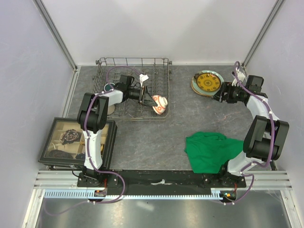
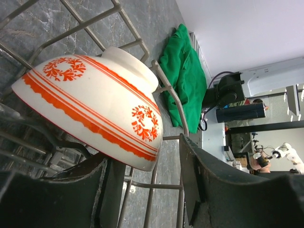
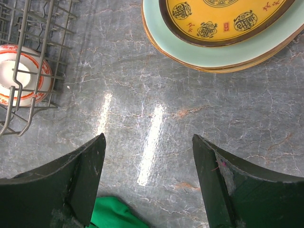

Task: Unload the mixed dishes from the dish rack
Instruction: Pick up the bowl from the dish rack.

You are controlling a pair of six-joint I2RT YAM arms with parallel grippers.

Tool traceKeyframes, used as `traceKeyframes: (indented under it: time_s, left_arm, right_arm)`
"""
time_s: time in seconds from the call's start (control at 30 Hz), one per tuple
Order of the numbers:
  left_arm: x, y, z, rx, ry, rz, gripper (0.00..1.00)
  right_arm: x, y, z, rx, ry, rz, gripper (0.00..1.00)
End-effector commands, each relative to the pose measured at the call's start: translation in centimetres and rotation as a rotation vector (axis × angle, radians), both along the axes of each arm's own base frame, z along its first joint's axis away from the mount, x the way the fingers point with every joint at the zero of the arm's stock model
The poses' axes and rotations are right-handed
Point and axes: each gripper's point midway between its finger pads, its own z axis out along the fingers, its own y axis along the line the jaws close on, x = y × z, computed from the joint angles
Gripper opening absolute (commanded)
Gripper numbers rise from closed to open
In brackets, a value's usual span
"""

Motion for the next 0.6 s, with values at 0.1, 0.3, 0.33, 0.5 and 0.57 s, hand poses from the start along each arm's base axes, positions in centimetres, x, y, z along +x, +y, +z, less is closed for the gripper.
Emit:
traceKeyframes:
  time_s: [0.1, 0.3, 0.33, 0.5, 0.57]
  left_arm:
    - [0.7, -0.2, -0.2, 0.011, 0.001, 0.05, 0.47]
    - [0.6, -0.3, 0.1, 0.003, 0.001, 0.049, 0.37]
    - [0.7, -0.2, 0.2, 0.002, 0.0, 0.05, 0.36]
    - [0.3, -0.3, 0.5, -0.009, 0.0, 0.036, 0.29]
    - [0.3, -0.3, 0.9, -0.016, -0.006, 0.031, 0.24]
  right_arm:
    - [0.2, 0.0, 0.0, 0.009, -0.021, 0.024, 0.81]
    - [0.2, 0.0, -0.1, 0.012, -0.017, 0.024, 0.81]
    - [0.2, 0.0, -0.1, 0.014, -0.016, 0.024, 0.81]
    - [0.2, 0.0, -0.3, 0.017, -0.012, 0.025, 0.82]
    - [0.2, 0.1, -0.3, 0.019, -0.01, 0.028, 0.81]
